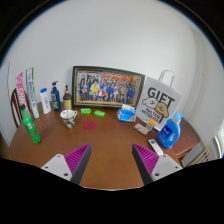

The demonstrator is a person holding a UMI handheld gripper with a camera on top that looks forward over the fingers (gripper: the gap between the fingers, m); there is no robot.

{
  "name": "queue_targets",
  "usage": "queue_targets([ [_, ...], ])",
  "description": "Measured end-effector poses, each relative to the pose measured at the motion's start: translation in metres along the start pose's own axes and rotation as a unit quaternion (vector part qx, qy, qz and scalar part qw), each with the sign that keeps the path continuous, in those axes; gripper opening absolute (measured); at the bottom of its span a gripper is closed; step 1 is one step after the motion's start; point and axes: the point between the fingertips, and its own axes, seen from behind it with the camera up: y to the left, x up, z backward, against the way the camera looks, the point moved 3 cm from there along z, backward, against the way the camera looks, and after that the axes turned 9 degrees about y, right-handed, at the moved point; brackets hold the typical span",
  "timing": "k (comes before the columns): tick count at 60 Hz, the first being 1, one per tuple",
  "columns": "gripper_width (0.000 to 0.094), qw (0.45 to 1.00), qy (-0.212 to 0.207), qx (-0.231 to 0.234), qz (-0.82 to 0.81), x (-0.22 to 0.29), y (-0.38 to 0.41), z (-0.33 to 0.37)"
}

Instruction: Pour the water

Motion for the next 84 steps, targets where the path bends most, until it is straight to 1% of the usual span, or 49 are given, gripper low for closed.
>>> queue_targets([
  [10, 0.0853, 1.0, 0.005, 0.0, 0.014, 0.0, 0.026, -0.003],
  [20, 0.0855, 1.0, 0.014, 0.018, 0.015, -0.009, 0.092, -0.001],
  [28, 0.0856, 0.998, 0.018, 0.055, 0.021, -0.024, 0.177, 0.0],
  [38, 0.0855, 0.993, 0.001, 0.111, 0.033, -0.033, 0.296, -0.006],
  [42, 0.0858, 0.99, -0.008, 0.137, 0.021, -0.031, 0.34, -0.014],
  [45, 0.086, 0.988, -0.019, 0.149, 0.016, -0.025, 0.366, -0.023],
  [55, 0.0857, 0.988, -0.049, 0.145, -0.006, -0.003, 0.423, -0.076],
  [62, 0.0826, 0.99, -0.067, 0.121, -0.017, 0.008, 0.442, -0.113],
  [65, 0.0803, 0.991, -0.071, 0.112, -0.019, 0.012, 0.447, -0.125],
  [67, 0.0768, 0.991, -0.074, 0.105, -0.022, 0.014, 0.449, -0.131],
  [69, 0.0705, 0.992, -0.075, 0.098, -0.025, 0.015, 0.45, -0.137],
  [70, 0.0651, 0.992, -0.075, 0.095, -0.026, 0.015, 0.45, -0.139],
  [72, 0.0576, 0.993, -0.08, 0.082, -0.03, 0.017, 0.446, -0.143],
  [73, 0.0511, 0.993, -0.084, 0.075, -0.03, 0.019, 0.444, -0.144],
  [78, 0.045, 0.992, -0.087, 0.077, -0.04, 0.021, 0.444, -0.146],
  [79, 0.0417, 0.992, -0.087, 0.077, -0.041, 0.021, 0.443, -0.147],
  [80, 0.0412, 0.992, -0.086, 0.077, -0.043, 0.021, 0.443, -0.147],
  [82, 0.0368, 0.992, -0.086, 0.078, -0.044, 0.022, 0.442, -0.146],
  [83, 0.037, 0.992, -0.087, 0.08, -0.045, 0.022, 0.442, -0.146],
  [84, 0.0329, 0.992, -0.088, 0.081, -0.044, 0.023, 0.443, -0.146],
])
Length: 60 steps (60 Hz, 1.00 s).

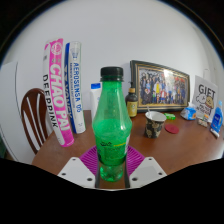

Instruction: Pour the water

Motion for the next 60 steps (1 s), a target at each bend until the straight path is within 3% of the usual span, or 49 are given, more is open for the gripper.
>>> queue_targets([
  [12, 0.0299, 1.0, -0.013, 0.018, -0.014, 0.021, 0.006, 0.005],
  [27, 0.0299, 0.963, -0.041, 0.147, -0.22, 0.121, 0.01, -0.004],
  [43, 0.0297, 0.79, -0.005, 0.29, -0.54, 0.184, -0.018, -0.056],
  [60, 0.0297, 0.575, 0.052, 0.354, -0.736, 0.181, -0.028, -0.097],
])
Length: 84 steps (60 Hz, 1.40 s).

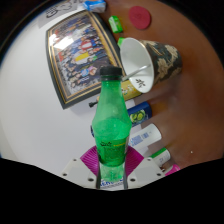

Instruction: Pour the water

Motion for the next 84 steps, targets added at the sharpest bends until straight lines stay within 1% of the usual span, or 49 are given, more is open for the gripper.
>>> queue_targets([
  [7, 0.0297, 0.999, 0.009, 0.007, -0.037, 0.001, -0.007, -0.002],
  [18, 0.0298, 1.0, 0.015, -0.004, -0.021, 0.0, -0.002, 0.002],
  [26, 0.0296, 0.996, 0.024, -0.043, 0.075, -0.003, 0.016, 0.011],
  [33, 0.0298, 0.971, 0.011, -0.076, 0.225, 0.007, 0.049, 0.024],
  [37, 0.0298, 0.948, -0.003, -0.085, 0.306, 0.019, 0.078, 0.04],
  [47, 0.0297, 0.849, -0.075, -0.132, 0.506, 0.076, 0.138, 0.082],
  [52, 0.0298, 0.782, -0.118, -0.172, 0.587, 0.115, 0.153, 0.104],
  [55, 0.0298, 0.741, -0.134, -0.206, 0.625, 0.14, 0.153, 0.116],
  [59, 0.0297, 0.692, -0.151, -0.238, 0.664, 0.173, 0.147, 0.129],
  [62, 0.0296, 0.664, -0.153, -0.268, 0.681, 0.195, 0.139, 0.129],
  [66, 0.0297, 0.628, -0.142, -0.3, 0.704, 0.219, 0.12, 0.129],
  [72, 0.0296, 0.584, -0.123, -0.332, 0.73, 0.243, 0.087, 0.125],
  [77, 0.0296, 0.57, -0.11, -0.35, 0.735, 0.259, 0.062, 0.122],
  [84, 0.0302, 0.576, -0.105, -0.362, 0.726, 0.277, 0.038, 0.122],
])
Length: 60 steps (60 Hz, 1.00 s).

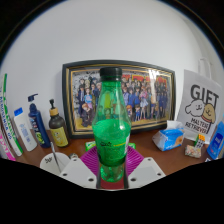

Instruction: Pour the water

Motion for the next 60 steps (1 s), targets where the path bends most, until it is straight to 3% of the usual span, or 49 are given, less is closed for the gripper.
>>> queue_targets([
  [9, 0.0311, 1.0, 0.02, -0.002, -0.009, -0.028, -0.004, -0.011],
  [12, 0.0334, 1.0, 0.006, -0.006, -0.007, -0.027, -0.004, -0.009],
  [24, 0.0523, 1.0, 0.001, -0.014, 0.015, -0.027, -0.002, -0.008],
  [27, 0.0641, 1.0, 0.023, -0.014, 0.015, -0.034, -0.002, -0.009],
  [31, 0.0871, 0.999, 0.038, -0.009, 0.012, -0.038, 0.001, -0.003],
  [34, 0.0832, 0.999, 0.046, -0.014, 0.013, -0.041, 0.0, 0.006],
  [38, 0.0868, 0.998, 0.056, -0.024, 0.017, -0.042, 0.001, 0.024],
  [44, 0.0847, 0.997, 0.072, -0.034, 0.018, -0.046, 0.01, 0.064],
  [60, 0.0853, 0.987, 0.15, -0.059, -0.013, -0.075, 0.061, 0.227],
])
